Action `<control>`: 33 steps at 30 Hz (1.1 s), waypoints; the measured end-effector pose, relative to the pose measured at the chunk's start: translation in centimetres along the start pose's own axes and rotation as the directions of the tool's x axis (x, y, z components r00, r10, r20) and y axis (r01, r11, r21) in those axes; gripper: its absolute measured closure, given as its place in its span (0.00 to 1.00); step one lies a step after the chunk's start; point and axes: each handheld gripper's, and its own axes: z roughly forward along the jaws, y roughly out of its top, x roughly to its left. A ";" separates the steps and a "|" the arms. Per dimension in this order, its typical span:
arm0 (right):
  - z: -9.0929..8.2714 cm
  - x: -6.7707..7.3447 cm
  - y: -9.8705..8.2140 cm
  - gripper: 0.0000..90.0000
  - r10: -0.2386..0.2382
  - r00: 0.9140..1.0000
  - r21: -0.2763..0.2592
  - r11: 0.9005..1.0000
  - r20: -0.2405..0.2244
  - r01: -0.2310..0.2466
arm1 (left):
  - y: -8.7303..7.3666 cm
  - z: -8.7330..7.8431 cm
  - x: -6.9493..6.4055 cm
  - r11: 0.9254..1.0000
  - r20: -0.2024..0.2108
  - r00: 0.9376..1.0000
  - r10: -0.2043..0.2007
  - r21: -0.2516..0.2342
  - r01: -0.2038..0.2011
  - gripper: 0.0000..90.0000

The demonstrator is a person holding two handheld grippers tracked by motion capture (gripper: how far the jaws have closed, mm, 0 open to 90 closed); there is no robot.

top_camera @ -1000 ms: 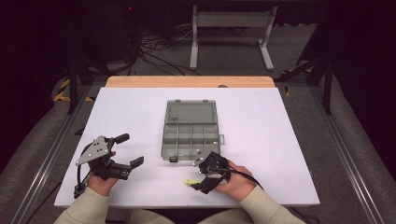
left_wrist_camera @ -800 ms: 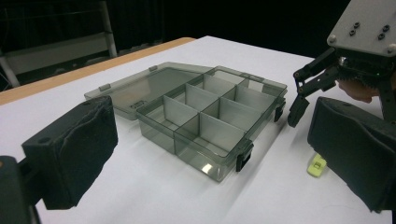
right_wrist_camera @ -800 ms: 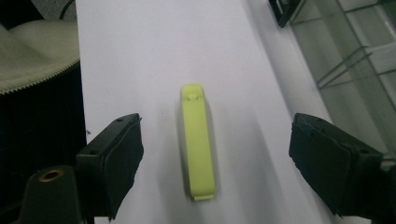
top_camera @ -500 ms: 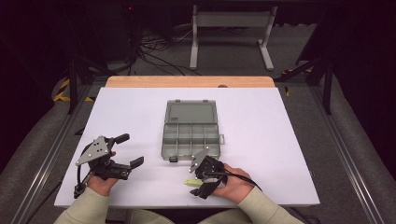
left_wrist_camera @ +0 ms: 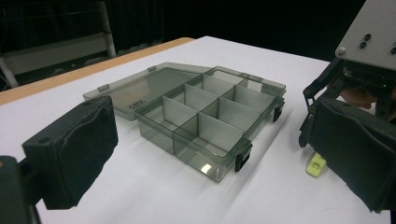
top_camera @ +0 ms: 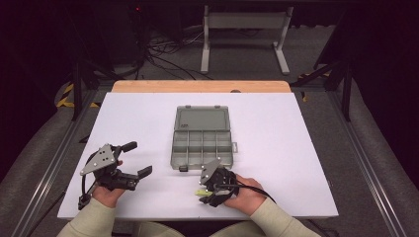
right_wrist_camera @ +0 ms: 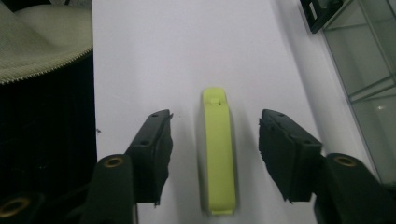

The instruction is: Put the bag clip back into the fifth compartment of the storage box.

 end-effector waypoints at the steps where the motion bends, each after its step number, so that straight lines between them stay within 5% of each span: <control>1: 0.0 0.0 0.0 0.60 -0.006 1.000 -0.004 1.000 0.006 0.006 | 0.0 0.0 0.0 1.000 0.000 1.000 0.001 0.000 -0.001 0.03; 14: 0.2 -0.3 -0.1 0.86 -0.024 1.000 -0.002 1.000 0.011 0.024 | 0.0 0.0 0.0 1.000 0.001 1.000 0.002 -0.002 -0.002 0.03; 33: -2.4 -0.3 0.5 0.86 -0.004 0.999 -0.096 0.995 0.047 0.009 | 0.0 0.1 0.0 1.000 -0.003 1.000 -0.002 -0.003 0.002 0.03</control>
